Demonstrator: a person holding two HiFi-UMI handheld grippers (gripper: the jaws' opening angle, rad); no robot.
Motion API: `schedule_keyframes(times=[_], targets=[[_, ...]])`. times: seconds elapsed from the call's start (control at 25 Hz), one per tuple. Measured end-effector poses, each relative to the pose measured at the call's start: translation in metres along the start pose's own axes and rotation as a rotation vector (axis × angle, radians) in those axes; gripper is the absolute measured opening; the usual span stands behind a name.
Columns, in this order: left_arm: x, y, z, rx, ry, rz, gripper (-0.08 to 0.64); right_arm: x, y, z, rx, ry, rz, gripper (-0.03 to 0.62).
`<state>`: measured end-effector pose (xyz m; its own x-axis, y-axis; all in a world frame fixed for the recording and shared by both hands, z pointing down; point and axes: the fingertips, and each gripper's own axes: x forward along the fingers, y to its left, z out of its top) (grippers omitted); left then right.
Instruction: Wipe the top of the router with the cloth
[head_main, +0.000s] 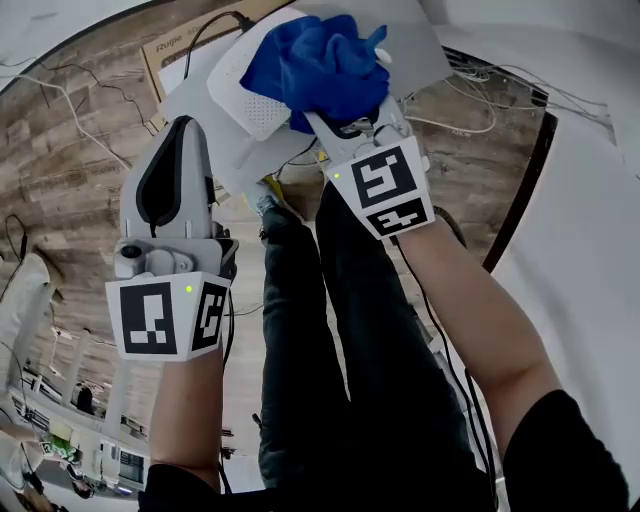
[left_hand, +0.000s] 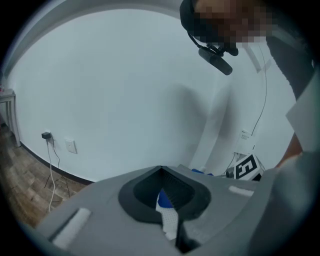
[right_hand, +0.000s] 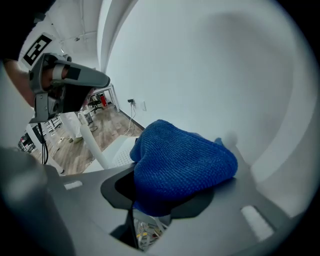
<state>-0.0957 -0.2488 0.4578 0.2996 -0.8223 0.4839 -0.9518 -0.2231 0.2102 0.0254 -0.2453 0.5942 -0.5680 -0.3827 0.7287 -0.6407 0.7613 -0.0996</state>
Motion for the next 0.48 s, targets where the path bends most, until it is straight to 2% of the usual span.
schedule_keyframes(times=[0.48], targets=[[0.019, -0.06, 0.019, 0.028, -0.025, -0.014, 0.0, -0.043, -0.067, -0.04, 0.029, 0.014, -0.046, 0.17]])
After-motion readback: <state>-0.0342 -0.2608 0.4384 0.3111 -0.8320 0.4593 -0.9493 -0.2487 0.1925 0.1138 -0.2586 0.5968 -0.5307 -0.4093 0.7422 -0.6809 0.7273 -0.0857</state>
